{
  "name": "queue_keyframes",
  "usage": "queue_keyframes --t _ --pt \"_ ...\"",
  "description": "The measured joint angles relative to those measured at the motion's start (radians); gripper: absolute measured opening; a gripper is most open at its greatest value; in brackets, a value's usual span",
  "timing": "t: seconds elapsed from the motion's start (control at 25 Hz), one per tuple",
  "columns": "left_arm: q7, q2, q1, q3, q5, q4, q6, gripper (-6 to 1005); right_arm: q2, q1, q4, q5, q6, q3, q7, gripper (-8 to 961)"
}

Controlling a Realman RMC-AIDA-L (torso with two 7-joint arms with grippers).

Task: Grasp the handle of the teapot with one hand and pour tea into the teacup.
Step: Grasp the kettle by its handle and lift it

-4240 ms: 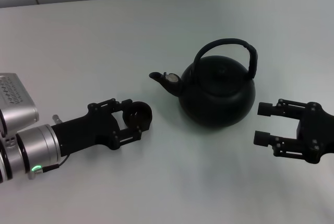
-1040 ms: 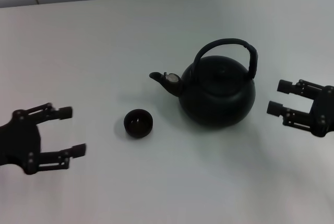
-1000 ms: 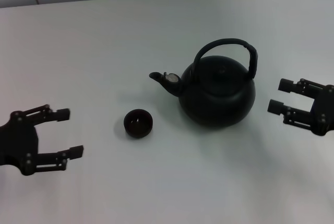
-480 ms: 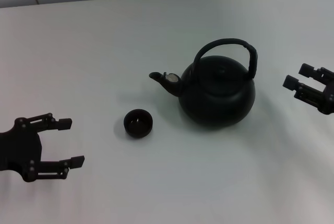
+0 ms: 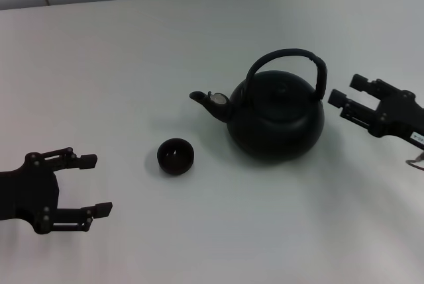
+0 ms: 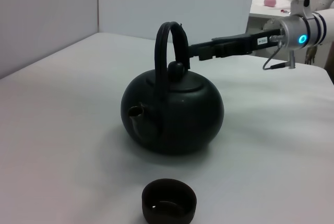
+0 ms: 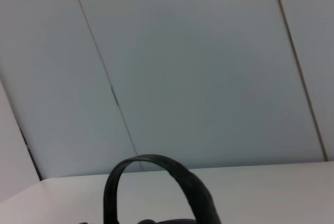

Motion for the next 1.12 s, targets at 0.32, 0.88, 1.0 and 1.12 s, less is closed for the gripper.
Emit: queue_keyframes --t 0.32,0.88,1.0,1.12 --pt "0.000 -0.001 0.000 -0.003 0.002 0.000 0.000 867 0.001 0.043 0.036 0.000 0.010 0.000 -0.009 709" --pt "0.007 -0.010 -0.003 -0.006 0.003 0.000 -0.010 868 0.003 0.098 0.072 0.030 0.116 0.007 -0.011 709" --pt "0.007 -0.010 -0.003 -0.007 0.003 0.000 -0.011 867 0.003 0.092 0.074 0.061 0.122 0.007 -0.011 710" --pt "0.003 -0.011 -0.005 -0.006 0.003 0.000 -0.015 867 0.002 0.090 0.074 0.065 0.123 0.008 -0.011 710"
